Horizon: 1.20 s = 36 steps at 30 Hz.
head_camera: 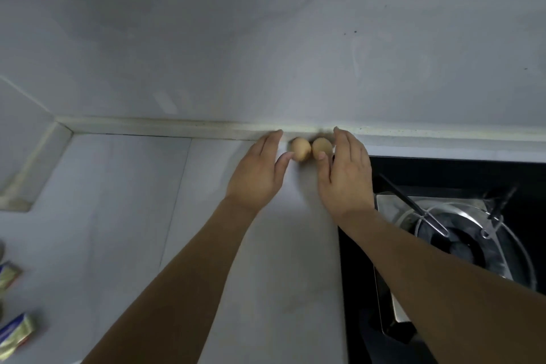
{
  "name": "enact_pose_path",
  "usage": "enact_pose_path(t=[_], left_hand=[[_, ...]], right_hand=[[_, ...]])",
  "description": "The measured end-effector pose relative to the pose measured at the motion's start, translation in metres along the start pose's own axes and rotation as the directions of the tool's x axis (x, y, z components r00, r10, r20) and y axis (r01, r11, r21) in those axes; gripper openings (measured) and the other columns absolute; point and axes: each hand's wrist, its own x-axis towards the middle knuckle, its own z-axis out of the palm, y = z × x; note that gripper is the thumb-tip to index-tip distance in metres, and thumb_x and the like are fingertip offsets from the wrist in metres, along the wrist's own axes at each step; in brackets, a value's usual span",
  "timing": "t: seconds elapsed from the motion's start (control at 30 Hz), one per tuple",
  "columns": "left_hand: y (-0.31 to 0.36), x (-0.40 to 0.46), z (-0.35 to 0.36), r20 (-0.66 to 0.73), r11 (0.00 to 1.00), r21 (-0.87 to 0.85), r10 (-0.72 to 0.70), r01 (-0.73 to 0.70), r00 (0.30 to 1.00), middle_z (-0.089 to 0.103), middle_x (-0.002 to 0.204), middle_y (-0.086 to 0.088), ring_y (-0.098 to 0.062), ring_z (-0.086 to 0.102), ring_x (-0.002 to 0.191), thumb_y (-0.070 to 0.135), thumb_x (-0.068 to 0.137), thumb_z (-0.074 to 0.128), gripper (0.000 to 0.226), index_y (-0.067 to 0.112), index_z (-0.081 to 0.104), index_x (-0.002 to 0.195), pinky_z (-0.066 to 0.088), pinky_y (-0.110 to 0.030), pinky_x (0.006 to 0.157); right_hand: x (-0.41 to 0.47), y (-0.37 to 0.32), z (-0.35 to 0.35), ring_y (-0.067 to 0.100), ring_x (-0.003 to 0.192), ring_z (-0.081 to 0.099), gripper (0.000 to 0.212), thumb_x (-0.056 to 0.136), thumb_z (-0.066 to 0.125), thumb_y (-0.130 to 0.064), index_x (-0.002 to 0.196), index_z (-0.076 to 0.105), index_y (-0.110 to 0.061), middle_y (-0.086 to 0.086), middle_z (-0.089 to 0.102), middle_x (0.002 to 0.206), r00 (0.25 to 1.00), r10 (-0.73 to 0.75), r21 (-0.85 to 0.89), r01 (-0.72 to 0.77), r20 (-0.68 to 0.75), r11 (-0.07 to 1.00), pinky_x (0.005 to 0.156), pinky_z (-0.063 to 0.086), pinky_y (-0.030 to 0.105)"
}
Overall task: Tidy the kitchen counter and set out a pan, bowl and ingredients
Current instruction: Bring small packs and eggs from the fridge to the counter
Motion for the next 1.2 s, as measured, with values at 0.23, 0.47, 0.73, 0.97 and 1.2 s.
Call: enact_pose_path(t=[0.23, 0.47, 0.73, 0.97, 1.2], left_hand=[[0.003, -0.063, -0.085, -0.053, 0.992, 0.028, -0.125, 0.126, 0.991, 0.048, 0.144, -0.011, -0.025, 0.045, 0.132, 0.028, 0.103, 0.038, 0.046, 0.005, 0.043, 0.143, 0.032, -0.03, 0.109], [-0.021, -0.144, -0.17, -0.15, 0.969, 0.079, -0.222, 0.235, 0.964, 0.052, 0.139, -0.012, -0.027, 0.051, 0.126, 0.035, 0.101, 0.036, 0.05, 0.004, 0.046, 0.139, 0.035, -0.027, 0.104], [-0.094, -0.225, -0.279, -0.223, 0.894, 0.16, -0.38, 0.418, 0.898, 0.047, 0.142, -0.012, -0.029, 0.047, 0.128, 0.022, 0.102, 0.045, 0.044, 0.007, 0.041, 0.143, 0.037, -0.036, 0.105], [-0.154, -0.263, -0.333, -0.204, 0.816, 0.179, -0.515, 0.549, 0.832, 0.049, 0.141, -0.009, -0.027, 0.049, 0.126, 0.018, 0.1, 0.048, 0.042, 0.009, 0.045, 0.14, 0.039, -0.037, 0.102], [-0.213, -0.291, -0.338, -0.081, 0.765, 0.116, -0.628, 0.633, 0.774, 0.053, 0.136, -0.001, -0.014, 0.052, 0.122, 0.024, 0.099, 0.052, 0.04, 0.017, 0.049, 0.138, 0.042, -0.029, 0.1]], right_hand=[[-0.038, -0.065, -0.045, 0.027, 0.136, 0.033, 0.054, 0.096, 0.035, -0.029, 0.144, 0.035, -0.005, 0.013, 0.041, 0.144, 0.994, -0.09, 0.048, 0.087, 0.058, 0.995, 0.117, 0.022, 0.038], [-0.098, -0.156, -0.043, 0.023, 0.139, 0.029, 0.052, 0.098, 0.043, -0.023, 0.147, 0.032, -0.008, 0.009, 0.036, 0.149, 0.95, -0.24, 0.144, 0.214, 0.2, 0.966, 0.117, 0.018, 0.029], [-0.141, -0.262, 0.002, 0.024, 0.127, 0.046, 0.047, 0.092, 0.054, -0.017, 0.137, 0.047, -0.006, 0.009, 0.049, 0.138, 0.853, -0.437, 0.342, 0.336, 0.285, 0.878, 0.11, 0.034, 0.032], [-0.174, -0.321, 0.05, 0.029, 0.111, 0.057, 0.043, 0.09, 0.056, -0.018, 0.132, 0.053, -0.007, 0.009, 0.054, 0.129, 0.703, -0.52, 0.315, 0.414, 0.485, 0.854, 0.097, 0.044, 0.038], [-0.201, -0.375, 0.099, 0.025, 0.11, 0.054, 0.045, 0.091, 0.055, -0.037, 0.13, 0.046, -0.017, 0.003, 0.051, 0.124, 0.494, -0.508, 0.231, 0.518, 0.706, 0.824, 0.091, 0.044, 0.036]])
